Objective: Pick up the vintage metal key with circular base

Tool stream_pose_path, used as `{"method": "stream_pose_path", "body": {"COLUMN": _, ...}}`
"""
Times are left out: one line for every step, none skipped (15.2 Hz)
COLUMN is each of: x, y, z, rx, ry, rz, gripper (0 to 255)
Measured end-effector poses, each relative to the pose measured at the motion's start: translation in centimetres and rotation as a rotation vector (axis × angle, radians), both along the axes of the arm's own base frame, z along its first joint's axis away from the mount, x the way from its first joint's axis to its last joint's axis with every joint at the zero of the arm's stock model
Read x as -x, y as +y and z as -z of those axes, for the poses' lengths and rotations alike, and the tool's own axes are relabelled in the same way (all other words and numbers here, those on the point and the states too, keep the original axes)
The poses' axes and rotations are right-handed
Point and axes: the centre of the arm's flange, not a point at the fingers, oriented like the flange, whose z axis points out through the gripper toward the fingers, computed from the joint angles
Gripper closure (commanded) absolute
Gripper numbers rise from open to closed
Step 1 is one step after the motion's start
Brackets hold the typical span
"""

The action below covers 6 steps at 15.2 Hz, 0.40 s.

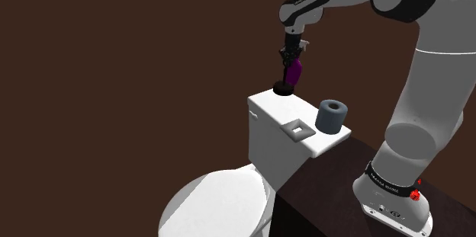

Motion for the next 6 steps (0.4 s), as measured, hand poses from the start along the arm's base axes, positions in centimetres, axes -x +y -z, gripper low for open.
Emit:
{"method": "stream_pose_path", "body": {"x": 0.1, "y": 0.1, "z": -0.6, "rx": 0.0, "ry": 0.0, "rz": 0.0, "gripper": 255}}
{"method": "stream_pose_path", "body": {"x": 0.1, "y": 0.1, "z": -1.2, "rx": 0.0, "ry": 0.0, "rz": 0.0, "gripper": 255}}
{"method": "stream_pose_path", "body": {"x": 0.1, "y": 0.0, "z": -1.6, "rx": 0.0, "ry": 0.0, "rz": 0.0, "gripper": 255}}
{"method": "stream_pose_path", "body": {"x": 0.1, "y": 0.0, "z": -2.1, "rx": 0.0, "ry": 0.0, "rz": 0.0, "gripper": 255}}
{"method": "stream_pose_path", "body": {"x": 0.0, "y": 0.2, "z": -2.7, "rx": 0.0, "ry": 0.0, "rz": 0.0, "gripper": 255}}
{"method": "stream_pose_path", "body": {"x": 0.0, "y": 0.1, "z": -3.0, "rx": 0.0, "ry": 0.0, "rz": 0.0, "gripper": 255}}
